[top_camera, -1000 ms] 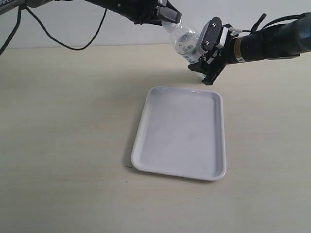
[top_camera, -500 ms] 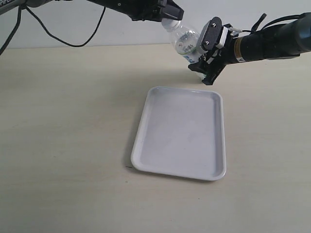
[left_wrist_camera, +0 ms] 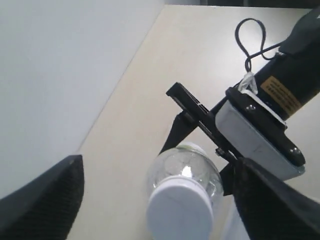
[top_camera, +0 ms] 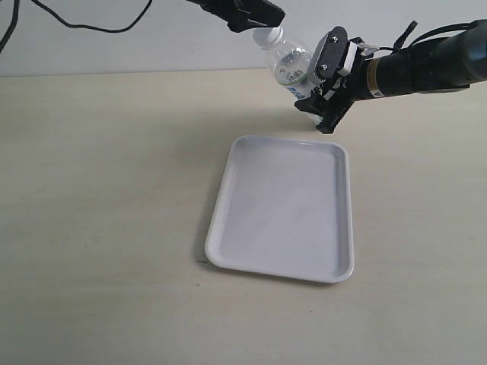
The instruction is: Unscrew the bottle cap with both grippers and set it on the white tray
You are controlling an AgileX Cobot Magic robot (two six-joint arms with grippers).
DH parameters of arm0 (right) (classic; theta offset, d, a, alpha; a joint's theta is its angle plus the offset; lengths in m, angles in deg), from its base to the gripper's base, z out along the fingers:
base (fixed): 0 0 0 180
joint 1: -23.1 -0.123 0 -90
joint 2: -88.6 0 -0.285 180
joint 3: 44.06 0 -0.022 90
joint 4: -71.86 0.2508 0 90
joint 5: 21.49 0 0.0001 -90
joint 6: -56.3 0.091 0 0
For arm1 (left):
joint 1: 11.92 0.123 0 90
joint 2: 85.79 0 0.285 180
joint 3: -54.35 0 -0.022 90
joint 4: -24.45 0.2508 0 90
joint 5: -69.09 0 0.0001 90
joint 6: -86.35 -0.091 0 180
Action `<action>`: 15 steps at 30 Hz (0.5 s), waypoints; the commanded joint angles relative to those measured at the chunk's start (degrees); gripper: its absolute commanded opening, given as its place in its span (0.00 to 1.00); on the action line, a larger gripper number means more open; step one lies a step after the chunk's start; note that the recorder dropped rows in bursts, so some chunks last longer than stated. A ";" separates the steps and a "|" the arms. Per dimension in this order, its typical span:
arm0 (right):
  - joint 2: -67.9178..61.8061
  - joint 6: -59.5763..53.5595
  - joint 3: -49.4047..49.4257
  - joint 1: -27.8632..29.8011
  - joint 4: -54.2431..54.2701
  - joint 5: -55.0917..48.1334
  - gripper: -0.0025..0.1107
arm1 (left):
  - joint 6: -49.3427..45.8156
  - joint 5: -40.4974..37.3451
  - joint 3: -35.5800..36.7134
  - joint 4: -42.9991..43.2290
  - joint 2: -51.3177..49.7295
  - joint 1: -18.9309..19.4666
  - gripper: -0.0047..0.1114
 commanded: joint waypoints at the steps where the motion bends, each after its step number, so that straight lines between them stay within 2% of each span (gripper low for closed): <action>1: 0.23 0.30 -0.16 0.17 -0.35 -1.56 0.02 | -6.39 -0.57 -0.15 -0.21 1.96 -0.02 0.72; 5: 0.23 0.30 -0.16 0.17 -0.35 -1.56 0.02 | -9.17 -4.98 -0.15 5.03 2.34 -0.02 0.72; 9: 0.23 0.30 -0.16 0.17 -0.35 -1.56 0.02 | -10.17 -5.30 -0.15 9.99 2.34 -0.02 0.72; 15: 0.23 0.30 -0.16 0.17 -0.35 -1.56 0.02 | -13.78 -4.88 -0.15 10.59 2.24 -0.02 0.72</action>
